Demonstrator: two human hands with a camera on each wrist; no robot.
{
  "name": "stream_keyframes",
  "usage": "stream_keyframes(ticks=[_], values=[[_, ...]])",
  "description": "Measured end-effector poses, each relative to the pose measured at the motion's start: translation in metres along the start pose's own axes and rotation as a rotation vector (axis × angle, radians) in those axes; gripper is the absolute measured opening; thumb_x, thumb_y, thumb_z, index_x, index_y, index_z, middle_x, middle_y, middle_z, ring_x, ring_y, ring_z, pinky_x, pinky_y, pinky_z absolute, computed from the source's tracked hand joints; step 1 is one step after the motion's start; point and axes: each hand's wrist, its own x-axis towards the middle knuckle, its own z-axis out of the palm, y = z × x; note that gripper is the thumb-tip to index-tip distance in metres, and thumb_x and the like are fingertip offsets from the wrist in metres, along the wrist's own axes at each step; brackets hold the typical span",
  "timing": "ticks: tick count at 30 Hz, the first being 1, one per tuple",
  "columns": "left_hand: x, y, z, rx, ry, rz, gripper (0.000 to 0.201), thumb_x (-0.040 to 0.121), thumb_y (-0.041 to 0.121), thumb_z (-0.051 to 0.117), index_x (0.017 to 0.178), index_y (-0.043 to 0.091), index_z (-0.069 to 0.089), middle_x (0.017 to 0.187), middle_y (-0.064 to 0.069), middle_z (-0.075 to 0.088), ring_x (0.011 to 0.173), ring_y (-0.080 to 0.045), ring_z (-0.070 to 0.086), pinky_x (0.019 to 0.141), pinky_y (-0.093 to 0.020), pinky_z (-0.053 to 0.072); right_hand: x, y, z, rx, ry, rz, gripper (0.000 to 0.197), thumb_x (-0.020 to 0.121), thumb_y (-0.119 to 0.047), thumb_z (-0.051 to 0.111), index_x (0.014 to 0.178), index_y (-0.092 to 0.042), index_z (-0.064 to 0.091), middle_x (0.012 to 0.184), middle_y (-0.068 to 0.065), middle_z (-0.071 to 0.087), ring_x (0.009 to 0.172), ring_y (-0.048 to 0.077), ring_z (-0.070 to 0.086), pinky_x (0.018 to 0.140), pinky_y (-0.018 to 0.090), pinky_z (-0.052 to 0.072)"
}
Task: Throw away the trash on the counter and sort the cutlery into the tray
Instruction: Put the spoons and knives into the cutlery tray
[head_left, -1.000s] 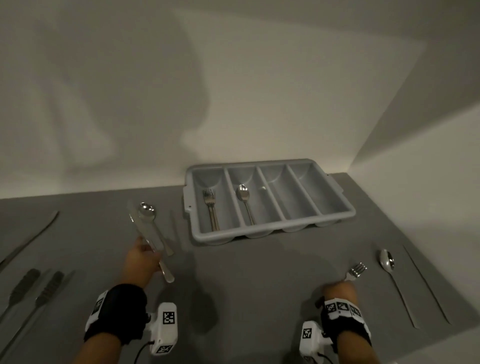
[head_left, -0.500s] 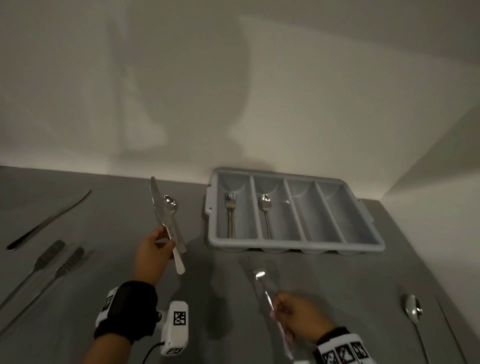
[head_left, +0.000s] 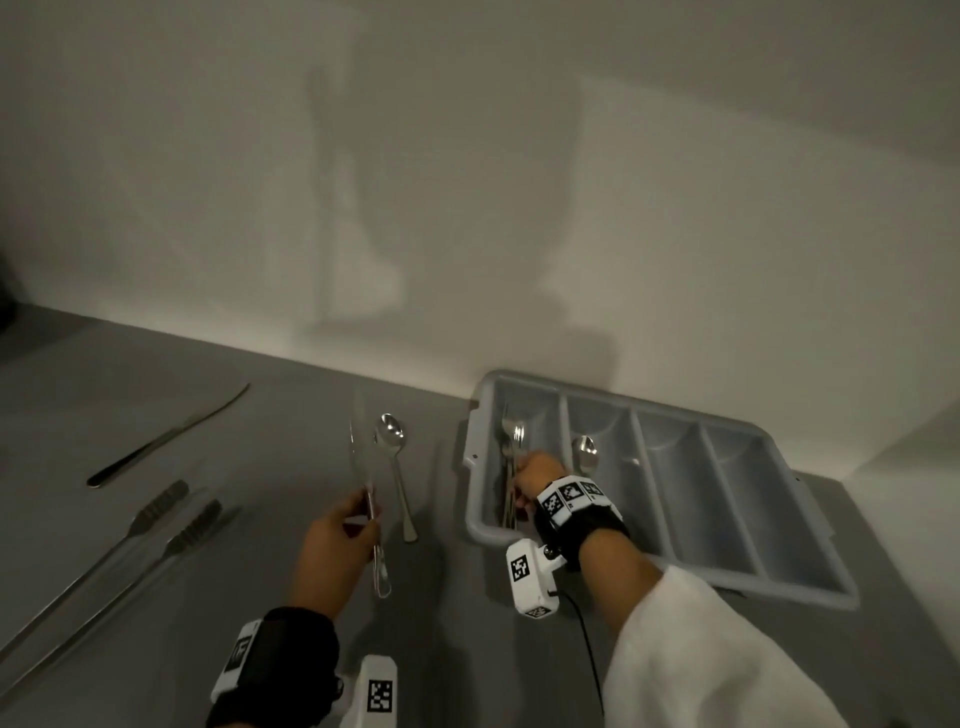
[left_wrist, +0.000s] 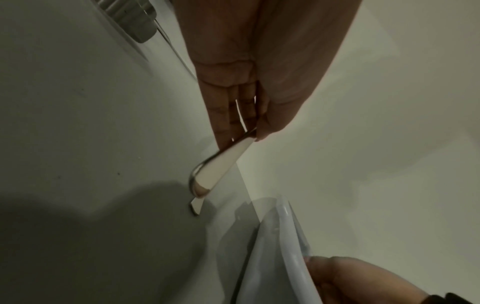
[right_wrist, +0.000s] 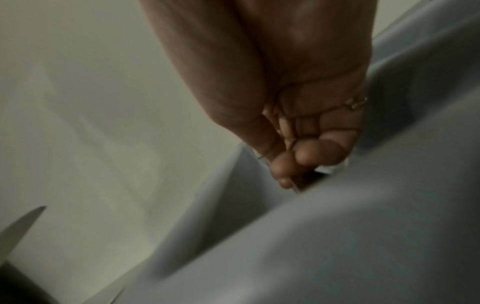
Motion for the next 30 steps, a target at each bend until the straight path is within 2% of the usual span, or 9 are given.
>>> stream_keyframes(ticks=[4, 7, 11, 13, 16, 20, 25, 28, 30], values=[[-0.002, 0.009, -0.002, 0.033, -0.019, 0.009, 0.032, 0.084, -0.001, 0.055, 0.115, 0.007, 0.059, 0.085, -0.016, 0.065, 0.069, -0.026, 0.063, 0.076, -0.037, 0.054, 0.011, 0.006, 0.016, -0.024, -0.128, 0.06, 0.018, 0.086, -0.002, 0.049, 0.07, -0.002, 0.058, 0.057, 0.009, 0.057, 0.048, 0.021, 0.055, 0.067, 0.04, 0.057], [-0.011, 0.023, 0.008, 0.042, -0.081, 0.048, 0.03, 0.084, 0.002, 0.058, 0.11, 0.016, 0.061, 0.082, -0.008, 0.067, 0.077, -0.03, 0.067, 0.062, -0.022, 0.055, 0.005, 0.013, 0.018, 0.031, -0.194, 0.025, 0.02, 0.086, -0.006, 0.052, 0.104, -0.003, 0.062, 0.058, 0.007, 0.06, 0.048, 0.017, 0.057, 0.057, 0.031, 0.057], [-0.024, 0.052, 0.041, 0.047, -0.233, 0.18, 0.033, 0.082, 0.004, 0.063, 0.091, 0.036, 0.06, 0.079, 0.006, 0.064, 0.063, -0.008, 0.064, 0.055, -0.012, 0.056, -0.015, 0.027, -0.009, 0.25, -0.052, -0.173, 0.029, 0.087, -0.008, 0.055, 0.116, -0.008, 0.058, 0.101, 0.012, 0.065, 0.083, 0.018, 0.059, 0.066, 0.02, 0.052], [-0.028, 0.068, 0.065, 0.053, -0.307, 0.233, 0.032, 0.082, 0.003, 0.063, 0.101, 0.028, 0.062, 0.08, 0.005, 0.063, 0.064, -0.004, 0.064, 0.054, -0.01, 0.054, -0.033, 0.049, -0.03, 0.38, 0.089, -0.248, 0.025, 0.087, -0.01, 0.057, 0.111, -0.013, 0.061, 0.111, 0.009, 0.063, 0.093, 0.018, 0.058, 0.078, 0.023, 0.052], [-0.032, 0.094, 0.108, 0.061, -0.449, 0.287, 0.035, 0.081, 0.002, 0.063, 0.109, 0.024, 0.06, 0.073, 0.002, 0.061, 0.062, 0.003, 0.063, 0.054, -0.01, 0.054, -0.065, 0.101, -0.059, 0.48, 0.273, -0.261, 0.019, 0.087, -0.009, 0.057, 0.102, -0.019, 0.064, 0.101, 0.006, 0.065, 0.088, 0.019, 0.063, 0.087, 0.035, 0.052], [-0.043, 0.12, 0.177, 0.129, -0.609, 0.348, 0.023, 0.081, 0.001, 0.063, 0.1, 0.013, 0.063, 0.061, 0.005, 0.047, 0.05, -0.002, 0.054, 0.053, -0.013, 0.055, -0.101, 0.183, -0.084, 0.468, 0.424, -0.171, 0.015, 0.085, 0.0, 0.058, 0.092, -0.01, 0.067, 0.08, -0.004, 0.064, 0.071, -0.011, 0.06, 0.078, 0.021, 0.047], [-0.048, 0.138, 0.276, 0.156, -0.711, 0.312, 0.019, 0.082, -0.002, 0.06, 0.097, 0.01, 0.06, 0.066, 0.0, 0.053, 0.056, -0.01, 0.06, 0.05, -0.02, 0.057, -0.135, 0.278, -0.099, 0.42, 0.489, 0.039, 0.014, 0.086, -0.002, 0.056, 0.095, -0.002, 0.067, 0.086, 0.002, 0.063, 0.079, 0.013, 0.058, 0.066, 0.007, 0.039], [-0.034, 0.135, 0.327, 0.15, -0.684, 0.2, 0.018, 0.084, -0.007, 0.054, 0.101, -0.003, 0.059, 0.069, -0.01, 0.055, 0.051, -0.01, 0.061, 0.042, -0.015, 0.054, -0.152, 0.325, -0.106, 0.402, 0.512, 0.117, 0.015, 0.086, -0.005, 0.056, 0.085, -0.017, 0.064, 0.078, 0.001, 0.062, 0.059, -0.007, 0.058, 0.057, -0.004, 0.038], [-0.019, 0.128, 0.35, 0.247, -0.642, 0.145, 0.007, 0.085, -0.006, 0.054, 0.087, -0.005, 0.06, 0.072, -0.019, 0.064, 0.051, -0.013, 0.063, 0.046, -0.022, 0.058, -0.163, 0.354, -0.11, 0.408, 0.536, 0.174, 0.021, 0.086, -0.007, 0.056, 0.077, -0.025, 0.059, 0.069, -0.002, 0.06, 0.055, -0.012, 0.057, 0.055, -0.001, 0.039]])
